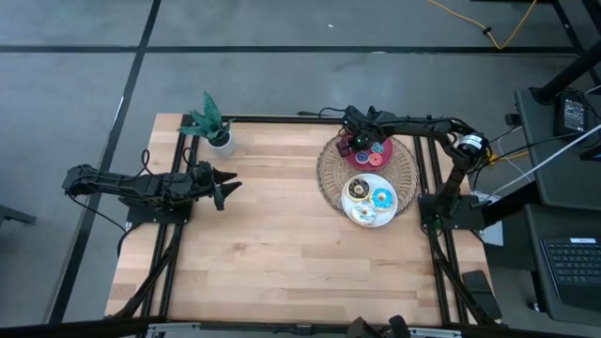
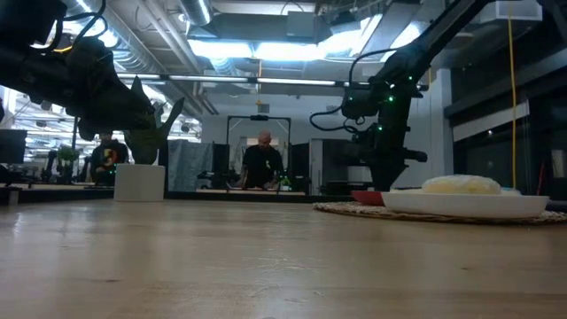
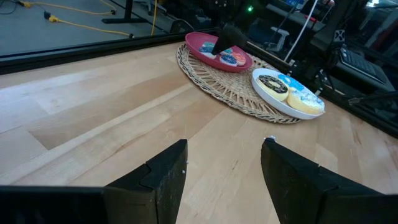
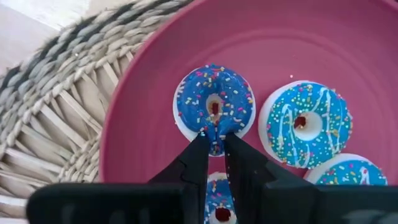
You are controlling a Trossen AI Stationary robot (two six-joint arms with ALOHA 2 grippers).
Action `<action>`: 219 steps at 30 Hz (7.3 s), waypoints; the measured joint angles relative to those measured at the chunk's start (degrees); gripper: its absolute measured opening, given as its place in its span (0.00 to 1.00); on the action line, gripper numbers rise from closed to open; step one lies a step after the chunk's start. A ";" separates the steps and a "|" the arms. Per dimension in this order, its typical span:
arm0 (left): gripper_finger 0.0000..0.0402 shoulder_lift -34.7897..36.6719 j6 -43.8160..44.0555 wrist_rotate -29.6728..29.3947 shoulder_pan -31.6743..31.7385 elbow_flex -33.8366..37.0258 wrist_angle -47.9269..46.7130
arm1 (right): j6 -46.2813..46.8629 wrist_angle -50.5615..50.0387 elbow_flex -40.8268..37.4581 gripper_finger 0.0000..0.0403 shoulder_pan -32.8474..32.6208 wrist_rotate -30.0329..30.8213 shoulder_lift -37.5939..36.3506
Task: Pick & Place donuts
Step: Put the small dark blue donut on the red plate, then return to home position
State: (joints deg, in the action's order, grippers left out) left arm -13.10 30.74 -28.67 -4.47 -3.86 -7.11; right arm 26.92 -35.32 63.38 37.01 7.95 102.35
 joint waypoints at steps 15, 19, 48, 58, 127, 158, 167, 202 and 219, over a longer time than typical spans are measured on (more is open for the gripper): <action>0.49 0.00 0.00 0.00 0.02 0.00 0.00 | -0.20 -0.48 -0.01 0.44 0.00 -0.98 0.00; 0.49 0.00 0.00 0.01 0.00 0.00 0.00 | -0.23 -0.50 -0.01 0.52 0.00 -1.89 0.00; 0.49 -0.02 0.00 0.02 0.02 0.00 0.00 | -8.15 -4.21 6.69 0.58 -3.07 -1.41 -9.49; 0.49 -0.01 0.00 0.02 0.01 0.00 0.00 | -12.39 -4.04 6.75 0.58 -10.45 -1.43 -15.06; 0.49 0.00 0.00 0.00 0.01 0.00 0.00 | -25.95 41.03 -29.37 0.58 -47.32 15.51 -47.55; 0.49 -0.01 0.00 0.02 0.02 0.00 0.00 | -25.94 42.44 -60.47 0.58 -40.00 17.35 -76.58; 0.49 -0.01 0.00 0.02 0.01 0.00 0.00 | -25.94 39.97 -63.02 0.58 -39.85 17.90 -79.86; 0.49 0.00 0.00 0.02 0.02 0.00 0.00 | -25.92 39.81 -63.00 0.58 -39.85 18.03 -102.27; 0.49 0.00 0.00 0.02 0.01 0.00 0.00 | -25.93 39.81 -63.00 0.58 -39.85 17.94 -102.27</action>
State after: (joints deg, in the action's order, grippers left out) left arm -13.10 30.74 -28.64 -4.46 -3.86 -7.11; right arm 0.99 4.49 0.38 -2.83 25.89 0.08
